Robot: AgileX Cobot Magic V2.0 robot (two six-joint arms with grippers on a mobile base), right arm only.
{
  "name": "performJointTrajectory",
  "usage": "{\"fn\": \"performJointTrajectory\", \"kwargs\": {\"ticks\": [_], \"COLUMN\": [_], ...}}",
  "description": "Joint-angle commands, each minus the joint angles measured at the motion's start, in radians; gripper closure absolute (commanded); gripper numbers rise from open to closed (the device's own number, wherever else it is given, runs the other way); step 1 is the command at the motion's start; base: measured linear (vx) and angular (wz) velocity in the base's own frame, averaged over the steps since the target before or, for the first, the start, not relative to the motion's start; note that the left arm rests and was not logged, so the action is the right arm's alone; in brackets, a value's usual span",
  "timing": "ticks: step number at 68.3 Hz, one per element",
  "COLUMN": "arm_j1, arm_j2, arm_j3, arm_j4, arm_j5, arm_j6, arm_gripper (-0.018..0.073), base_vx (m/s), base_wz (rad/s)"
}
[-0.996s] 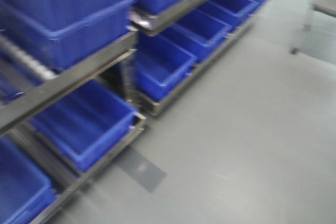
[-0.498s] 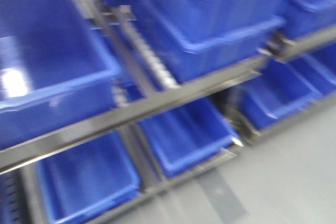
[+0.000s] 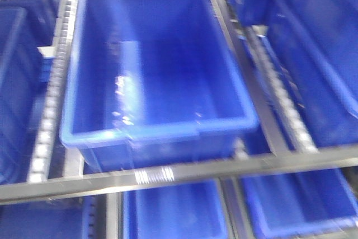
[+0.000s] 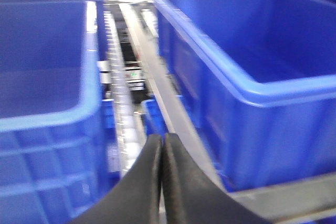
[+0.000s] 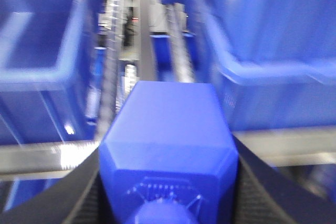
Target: Pour parts from conveyor to right shelf
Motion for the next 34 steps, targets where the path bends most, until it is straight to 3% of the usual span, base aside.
{"fn": "performJointTrajectory", "kwargs": {"ticks": [1, 34], "arm_j1": [0.0, 0.0], "arm_j2": [0.014, 0.014], "arm_j3": [-0.028, -0.028], "arm_j4": [-0.002, -0.002], "arm_j5": [-0.082, -0.082], "arm_j6": [-0.003, -0.003], "arm_gripper": [0.0565, 0.0565], "base_vx": [0.25, 0.24], "base_wz": [0.38, 0.17]}}
